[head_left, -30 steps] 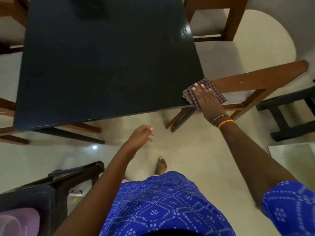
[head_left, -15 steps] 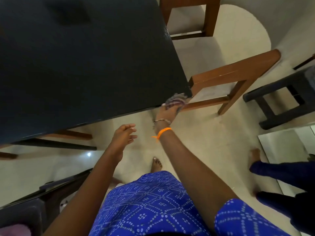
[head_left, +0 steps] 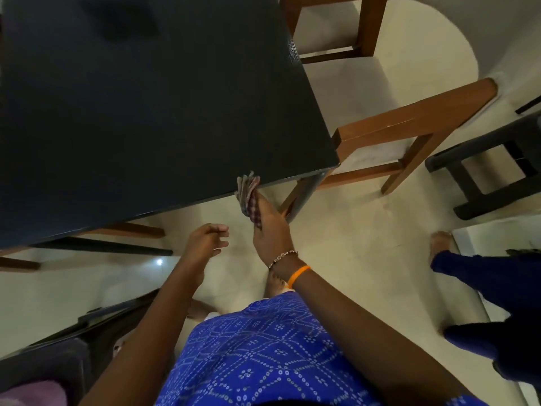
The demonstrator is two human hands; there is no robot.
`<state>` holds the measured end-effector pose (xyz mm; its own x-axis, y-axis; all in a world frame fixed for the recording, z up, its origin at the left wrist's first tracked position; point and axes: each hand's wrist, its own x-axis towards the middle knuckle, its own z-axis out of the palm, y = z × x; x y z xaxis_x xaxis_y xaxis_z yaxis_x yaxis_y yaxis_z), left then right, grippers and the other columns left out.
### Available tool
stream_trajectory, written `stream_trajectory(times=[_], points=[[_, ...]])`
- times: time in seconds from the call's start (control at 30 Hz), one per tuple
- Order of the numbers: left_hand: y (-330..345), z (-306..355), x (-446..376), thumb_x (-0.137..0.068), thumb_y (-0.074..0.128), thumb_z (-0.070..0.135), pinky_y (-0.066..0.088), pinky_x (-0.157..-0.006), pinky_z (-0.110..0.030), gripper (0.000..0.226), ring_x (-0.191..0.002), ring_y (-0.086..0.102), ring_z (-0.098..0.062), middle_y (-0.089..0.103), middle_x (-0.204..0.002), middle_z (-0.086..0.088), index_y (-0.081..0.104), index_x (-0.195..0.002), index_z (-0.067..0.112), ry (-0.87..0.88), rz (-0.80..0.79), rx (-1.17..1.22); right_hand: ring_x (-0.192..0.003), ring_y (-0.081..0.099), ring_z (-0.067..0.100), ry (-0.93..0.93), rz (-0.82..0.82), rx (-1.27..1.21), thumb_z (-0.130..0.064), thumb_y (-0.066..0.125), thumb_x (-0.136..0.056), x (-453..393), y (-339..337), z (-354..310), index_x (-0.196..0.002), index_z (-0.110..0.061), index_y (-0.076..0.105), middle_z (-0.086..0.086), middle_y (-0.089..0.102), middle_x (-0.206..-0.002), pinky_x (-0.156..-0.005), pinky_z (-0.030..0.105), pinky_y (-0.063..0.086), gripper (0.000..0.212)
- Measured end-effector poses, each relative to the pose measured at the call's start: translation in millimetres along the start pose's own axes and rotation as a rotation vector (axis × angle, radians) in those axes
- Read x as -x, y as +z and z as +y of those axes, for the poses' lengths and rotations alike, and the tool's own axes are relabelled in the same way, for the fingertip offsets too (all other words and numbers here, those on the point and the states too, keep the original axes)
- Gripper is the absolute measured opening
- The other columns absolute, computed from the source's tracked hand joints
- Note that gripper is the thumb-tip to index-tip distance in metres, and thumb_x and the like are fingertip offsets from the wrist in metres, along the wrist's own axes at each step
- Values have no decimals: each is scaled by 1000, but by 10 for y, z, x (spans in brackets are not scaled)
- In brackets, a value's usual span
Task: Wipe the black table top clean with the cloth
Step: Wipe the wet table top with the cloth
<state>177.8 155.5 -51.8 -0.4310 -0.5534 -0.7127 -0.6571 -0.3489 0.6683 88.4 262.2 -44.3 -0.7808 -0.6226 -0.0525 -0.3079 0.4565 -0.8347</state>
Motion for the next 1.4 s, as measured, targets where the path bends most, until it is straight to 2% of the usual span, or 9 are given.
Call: stream_trajectory(times=[0.13,0.33,0.47,0.63,0.77,0.97,1.03,1.27,1.4], points=[[79,74,-4,-91,42,6,45,-78,-28,26,-86,61,-15,64,-96,0,62,-89,21,-16,-103,-33,-140,32,32,-357,-36,464,10,42,-85,-308,-8,57,-146,-8,28,14,35,-150,-114,42,27,64],[124,147,-30,-93,42,10,44,-73,-24,24,-83,61,-14,64,-96,1,62,-89,23,17,-170,-105,-142,26,34,-262,-88,710,4,46,-87,-648,-502,635,-147,-11,27,13,33,-152,-116,49,25,64],[137,121,-15,-94,40,10,44,-76,-27,24,-85,61,-15,63,-99,-2,62,-91,21,11,-188,-111,-135,35,43,-7,199,734,12,47,-83,-779,-1082,960,-139,-4,41,22,44,-142,-110,53,33,58],[188,90,-4,-96,39,11,43,-85,-31,22,-90,60,-17,62,-103,-3,60,-100,17,-20,-239,-131,-113,55,38,680,344,388,-3,50,-90,-809,-1805,1234,-118,-3,60,23,63,-118,-93,40,45,29],[203,90,-23,-96,38,14,43,-86,-32,22,-89,59,-17,61,-101,-3,59,-102,16,-40,-271,-108,-118,56,26,321,589,126,4,45,-90,-772,-1566,891,-128,-7,56,14,62,-124,-97,21,43,41],[135,127,-50,-95,41,17,42,-91,-34,21,-93,59,-19,61,-106,-5,59,-107,15,-26,-271,-71,-146,18,30,-157,3,752,3,57,-83,-863,-859,728,-147,-14,28,9,28,-155,-120,45,13,72],[69,120,-64,-95,42,17,41,-94,-36,20,-93,59,-20,61,-107,-5,59,-106,15,-24,-257,-44,-146,16,30,-118,86,788,9,48,-84,-862,-887,845,-148,-15,26,8,25,-156,-120,44,11,71],[-223,-100,-83,-96,44,16,43,-89,-33,16,-92,60,-18,59,-109,-6,58,-104,16,-63,-132,151,-115,56,34,664,528,-8,0,46,-91,-809,-1068,943,-119,3,59,22,62,-121,-88,26,40,31],[-534,-198,-130,-95,46,14,44,-87,-31,21,-89,59,-16,57,-111,-7,54,-114,12,-85,59,362,-111,57,37,677,602,-295,4,45,-90,-653,-367,447,-116,5,58,26,62,-116,-84,29,41,30]])
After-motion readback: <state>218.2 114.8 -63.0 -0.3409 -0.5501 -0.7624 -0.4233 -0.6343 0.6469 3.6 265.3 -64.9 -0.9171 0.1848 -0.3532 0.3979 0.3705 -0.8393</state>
